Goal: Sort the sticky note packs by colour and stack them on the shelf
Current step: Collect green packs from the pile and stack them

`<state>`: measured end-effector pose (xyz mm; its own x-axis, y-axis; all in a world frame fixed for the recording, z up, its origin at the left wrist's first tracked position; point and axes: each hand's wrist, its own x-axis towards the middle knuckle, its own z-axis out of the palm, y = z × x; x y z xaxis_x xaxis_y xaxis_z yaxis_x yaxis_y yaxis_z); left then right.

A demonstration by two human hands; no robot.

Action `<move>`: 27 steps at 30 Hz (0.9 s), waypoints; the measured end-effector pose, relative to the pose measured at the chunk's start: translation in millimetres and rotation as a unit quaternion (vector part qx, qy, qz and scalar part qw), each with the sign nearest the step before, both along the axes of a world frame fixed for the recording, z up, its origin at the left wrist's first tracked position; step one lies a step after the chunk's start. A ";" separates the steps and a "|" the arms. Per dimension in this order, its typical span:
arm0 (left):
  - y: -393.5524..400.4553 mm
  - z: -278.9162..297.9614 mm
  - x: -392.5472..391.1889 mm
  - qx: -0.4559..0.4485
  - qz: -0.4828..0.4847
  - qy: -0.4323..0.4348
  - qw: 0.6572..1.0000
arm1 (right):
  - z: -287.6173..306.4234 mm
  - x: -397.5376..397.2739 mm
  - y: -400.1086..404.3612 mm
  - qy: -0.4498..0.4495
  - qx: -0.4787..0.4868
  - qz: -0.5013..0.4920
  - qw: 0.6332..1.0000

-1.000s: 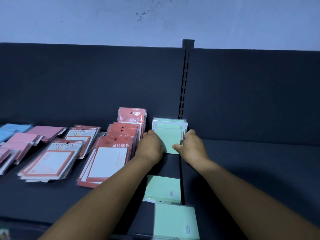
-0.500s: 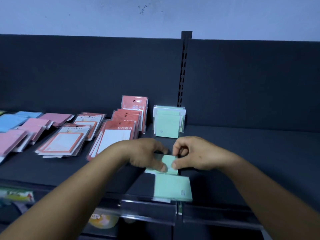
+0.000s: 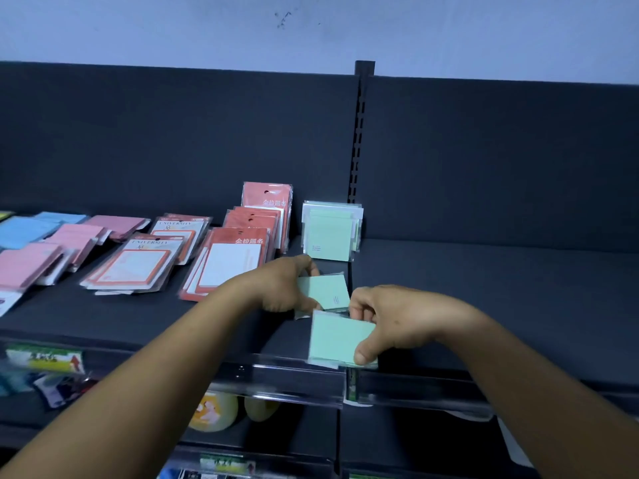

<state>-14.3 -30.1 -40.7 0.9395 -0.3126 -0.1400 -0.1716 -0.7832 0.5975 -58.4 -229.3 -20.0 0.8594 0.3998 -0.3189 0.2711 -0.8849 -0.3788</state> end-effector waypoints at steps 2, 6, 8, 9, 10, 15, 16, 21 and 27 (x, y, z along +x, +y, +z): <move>-0.6 -1.3 1.0 -0.051 0.012 -0.007 0.999 | -0.2 2.5 1.8 -0.022 0.039 -0.029 0.999; -2.6 -5.3 1.7 -0.159 0.055 -0.014 0.986 | -6.4 11.6 6.7 -0.083 0.129 -0.119 0.981; -1.0 -5.6 0.9 -0.215 0.066 0.019 0.974 | -10.9 16.5 9.1 -0.089 0.153 -0.152 0.972; -0.2 -5.6 0.3 -0.233 0.055 0.030 0.970 | -13.9 19.3 9.9 -0.091 0.165 -0.166 0.968; 1.2 -5.4 0.0 -0.230 0.040 0.033 0.972 | -16.3 21.3 10.5 -0.092 0.176 -0.178 0.964; -8.0 -7.7 0.9 -0.211 0.059 -0.070 0.973 | -27.5 37.8 12.3 -0.093 0.237 -0.196 0.947; -10.3 -7.6 4.2 -0.223 0.079 -0.092 0.967 | -28.5 42.4 12.4 -0.111 0.247 -0.203 0.941; -14.6 -10.0 21.6 -0.080 0.156 -0.112 0.978 | -35.4 62.7 14.7 -0.142 0.200 -0.210 0.946; -25.1 -10.2 34.2 -0.002 0.171 -0.119 0.978 | -35.8 86.5 19.0 -0.157 0.162 -0.222 0.949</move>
